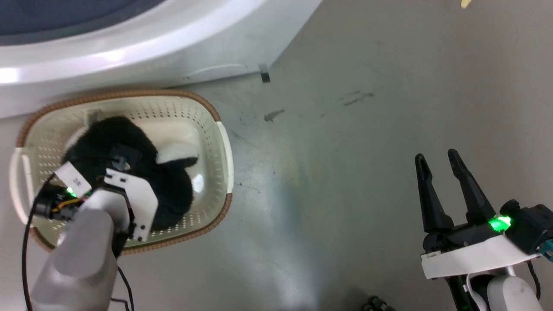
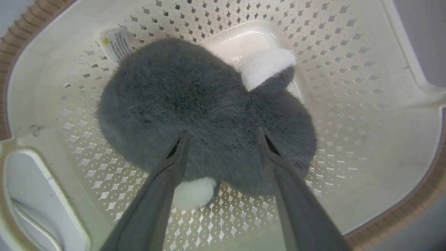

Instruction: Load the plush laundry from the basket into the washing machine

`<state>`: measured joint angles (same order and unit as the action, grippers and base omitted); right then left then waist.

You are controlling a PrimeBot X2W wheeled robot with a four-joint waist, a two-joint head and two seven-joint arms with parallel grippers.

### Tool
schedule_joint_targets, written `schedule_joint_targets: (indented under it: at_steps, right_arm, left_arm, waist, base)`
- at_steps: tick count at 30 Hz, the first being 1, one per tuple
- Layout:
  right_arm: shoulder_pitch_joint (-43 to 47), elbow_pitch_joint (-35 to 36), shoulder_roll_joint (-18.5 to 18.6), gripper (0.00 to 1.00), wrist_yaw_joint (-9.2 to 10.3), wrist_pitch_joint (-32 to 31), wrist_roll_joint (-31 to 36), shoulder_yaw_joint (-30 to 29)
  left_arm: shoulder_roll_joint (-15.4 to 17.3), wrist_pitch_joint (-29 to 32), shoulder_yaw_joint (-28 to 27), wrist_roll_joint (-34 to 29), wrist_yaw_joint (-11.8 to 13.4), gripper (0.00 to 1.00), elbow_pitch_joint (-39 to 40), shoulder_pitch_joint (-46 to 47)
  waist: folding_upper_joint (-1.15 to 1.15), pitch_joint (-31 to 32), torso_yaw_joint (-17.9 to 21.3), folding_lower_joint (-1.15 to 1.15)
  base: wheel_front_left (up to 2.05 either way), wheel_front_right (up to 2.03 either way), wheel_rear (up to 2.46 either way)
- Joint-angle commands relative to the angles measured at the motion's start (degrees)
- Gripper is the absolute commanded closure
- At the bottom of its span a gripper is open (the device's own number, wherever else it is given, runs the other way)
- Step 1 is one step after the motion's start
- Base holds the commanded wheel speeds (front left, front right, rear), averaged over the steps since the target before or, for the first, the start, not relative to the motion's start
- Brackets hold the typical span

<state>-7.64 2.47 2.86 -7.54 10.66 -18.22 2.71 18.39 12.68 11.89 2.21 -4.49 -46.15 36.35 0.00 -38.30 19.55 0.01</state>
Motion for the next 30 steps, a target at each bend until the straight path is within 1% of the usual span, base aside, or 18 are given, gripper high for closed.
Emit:
schedule_joint_targets:
  at_steps: [1, 6, 11, 21, 26, 27, 28, 29, 30]
  right_arm:
    - [-1.42, 0.51, 0.01, 0.0, 0.04, 0.63, -0.81, 0.17]
    - [-1.38, 0.97, 0.01, 0.0, 0.04, 1.23, -3.0, -0.01]
    - [-1.26, 1.51, 0.01, 0.0, 0.04, 1.82, -4.0, 0.58]
    - [-0.96, 2.41, 0.01, 0.0, 0.05, 3.02, -6.46, -0.22]
    - [-0.97, 2.75, 0.01, 0.0, 0.05, 3.5, -7.19, -0.43]
    - [-1.01, 2.96, 0.01, 0.0, 0.05, 3.74, -7.53, -0.3]
    - [-1.01, 2.96, 0.01, 0.0, 0.05, 3.74, -7.53, -0.3]
    - [-1.06, 3.01, 0.01, 0.0, 0.05, 3.86, -7.7, -0.23]
    - [-1.27, 2.88, 0.01, 0.0, 0.05, 4.1, -8.04, -0.08]
  left_arm:
    - [0.57, 0.63, 0.44, 0.19, -0.18, 0.0, -1.61, 2.27]
    - [1.67, 2.46, 2.95, -0.75, -0.72, 0.0, -4.74, 6.1]
    - [2.41, 4.3, 4.41, -0.87, -0.82, 0.0, -8.25, 9.78]
    - [3.63, 8.52, 8.44, -2.02, -0.79, 0.0, -15.91, 16.73]
    - [4.01, 9.3, 9.76, -2.02, -0.83, 0.0, -18.88, 18.75]
    - [4.4, 9.56, 10.02, -1.59, -0.9, 0.05, -20.49, 19.45]
    - [4.4, 9.56, 10.02, -1.59, -0.9, 0.05, -20.49, 19.45]
    - [4.49, 9.85, 10.15, -1.33, -0.99, 0.96, -21.31, 19.78]
    - [4.59, 10.39, 10.4, -0.7, -1.29, 1.0, -22.9, 20.38]
  waist:
    - [0.0, -1.56, 0.76, -0.01]
    - [0.0, -4.4, 1.6, -0.01]
    - [0.0, -7.29, 2.48, -0.01]
    - [0.0, -13.14, 4.11, -0.01]
    - [0.0, -15.41, 4.52, -0.01]
    - [0.0, -16.44, 4.81, -0.01]
    - [0.0, -16.44, 4.81, -0.01]
    - [0.0, -16.89, 4.99, -0.01]
    - [0.0, -17.63, 5.44, -0.01]
  base:
    - [0.0, 0.0, 0.0]
    - [0.0, 0.0, 0.0]
    - [0.0, 0.0, 0.0]
    - [0.0, 0.0, 0.0]
    - [0.07, 0.07, 0.07]
    - [0.03, 0.03, 0.03]
    - [0.03, 0.03, 0.03]
    - [0.0, 0.0, 0.0]
    - [0.0, 0.0, 0.0]
